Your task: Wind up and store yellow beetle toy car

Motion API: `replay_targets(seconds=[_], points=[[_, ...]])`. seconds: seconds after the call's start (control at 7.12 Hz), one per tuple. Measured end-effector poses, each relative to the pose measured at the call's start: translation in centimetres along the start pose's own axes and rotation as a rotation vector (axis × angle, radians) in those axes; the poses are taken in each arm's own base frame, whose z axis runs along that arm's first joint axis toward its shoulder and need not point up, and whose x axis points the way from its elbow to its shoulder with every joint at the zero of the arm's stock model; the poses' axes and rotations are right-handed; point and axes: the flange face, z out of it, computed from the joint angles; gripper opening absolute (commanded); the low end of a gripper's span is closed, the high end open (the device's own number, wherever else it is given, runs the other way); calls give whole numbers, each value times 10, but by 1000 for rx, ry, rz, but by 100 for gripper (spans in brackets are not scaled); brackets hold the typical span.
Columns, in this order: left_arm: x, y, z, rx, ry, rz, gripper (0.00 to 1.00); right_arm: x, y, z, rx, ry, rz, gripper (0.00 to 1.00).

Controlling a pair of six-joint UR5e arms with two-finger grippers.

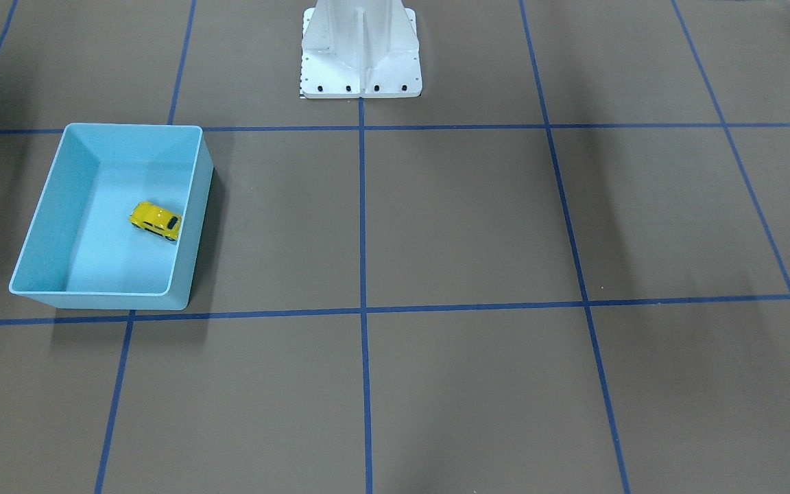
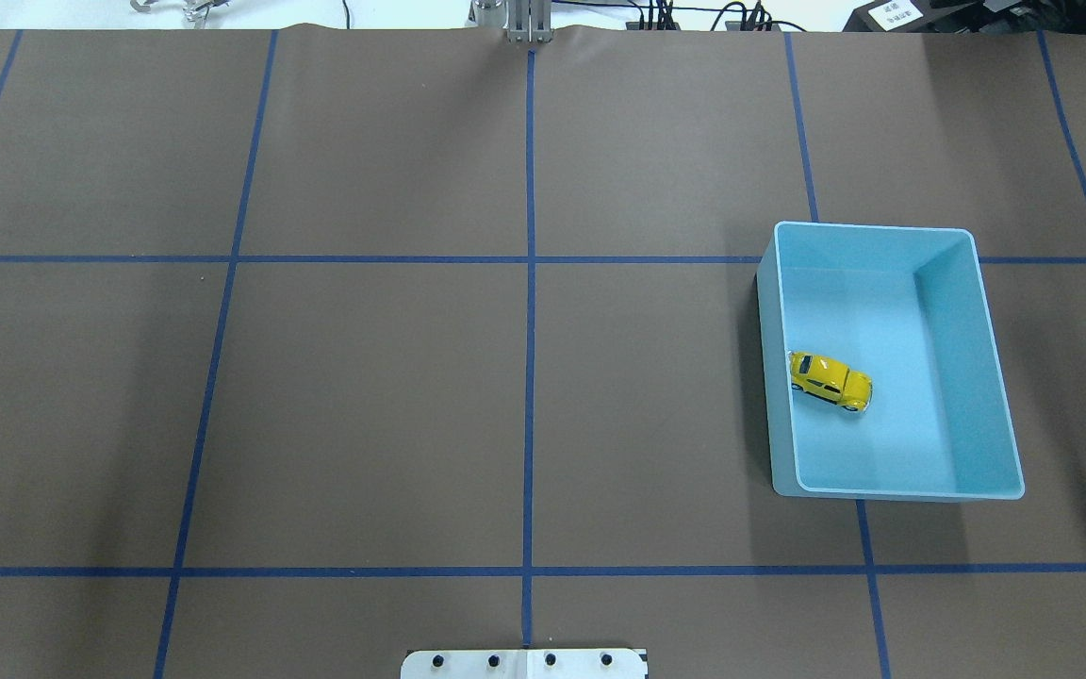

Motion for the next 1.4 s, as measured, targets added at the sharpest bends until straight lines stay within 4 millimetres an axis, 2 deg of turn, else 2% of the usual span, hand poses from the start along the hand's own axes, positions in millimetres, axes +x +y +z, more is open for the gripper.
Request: replay_targets(seconds=[0.14, 0.42, 0.84, 1.4], points=[[0, 0, 0, 0, 0, 0, 100, 16, 6, 4, -28, 31, 20, 100], [-1, 0, 0, -1, 0, -1, 100, 29, 3, 1, -82, 76, 66, 100], [0, 0, 0, -1, 0, -1, 100, 21, -23, -10, -157, 112, 165, 100], [0, 0, 0, 0, 0, 0, 100, 25, -23, -12, -167, 117, 190, 100]])
